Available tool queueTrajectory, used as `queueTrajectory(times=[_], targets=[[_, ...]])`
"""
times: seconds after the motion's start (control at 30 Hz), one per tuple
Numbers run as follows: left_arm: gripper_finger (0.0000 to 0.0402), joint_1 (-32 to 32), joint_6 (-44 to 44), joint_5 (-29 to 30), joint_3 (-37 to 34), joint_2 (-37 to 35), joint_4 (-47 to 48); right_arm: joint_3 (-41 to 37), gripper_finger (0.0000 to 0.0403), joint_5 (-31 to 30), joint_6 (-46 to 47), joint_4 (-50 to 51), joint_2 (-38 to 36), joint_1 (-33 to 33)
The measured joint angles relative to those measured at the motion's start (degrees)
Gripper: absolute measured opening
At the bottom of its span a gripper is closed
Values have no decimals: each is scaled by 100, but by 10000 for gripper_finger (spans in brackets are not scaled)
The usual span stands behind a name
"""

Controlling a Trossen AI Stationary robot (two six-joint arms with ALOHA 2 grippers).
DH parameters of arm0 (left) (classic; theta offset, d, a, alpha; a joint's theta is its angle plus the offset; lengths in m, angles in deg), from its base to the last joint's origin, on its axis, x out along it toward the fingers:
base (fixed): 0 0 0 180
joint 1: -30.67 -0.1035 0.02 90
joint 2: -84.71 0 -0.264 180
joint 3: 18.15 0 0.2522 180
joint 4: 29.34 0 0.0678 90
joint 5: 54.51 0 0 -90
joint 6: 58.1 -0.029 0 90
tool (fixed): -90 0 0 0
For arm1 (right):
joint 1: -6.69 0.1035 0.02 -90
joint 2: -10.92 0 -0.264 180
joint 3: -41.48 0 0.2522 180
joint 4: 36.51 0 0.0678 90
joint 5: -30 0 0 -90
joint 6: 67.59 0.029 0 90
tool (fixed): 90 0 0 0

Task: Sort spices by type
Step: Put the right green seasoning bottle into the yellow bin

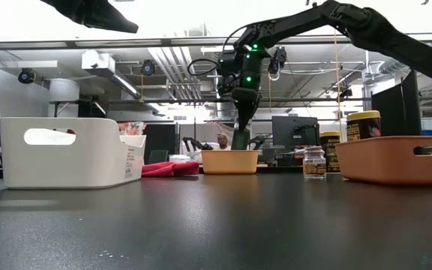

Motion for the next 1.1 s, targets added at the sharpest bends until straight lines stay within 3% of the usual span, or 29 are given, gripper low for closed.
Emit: queueTrajectory(times=[1.1], targets=[[196, 0, 61, 0, 0, 4, 223, 0, 205, -18, 39, -229, 208, -13]])
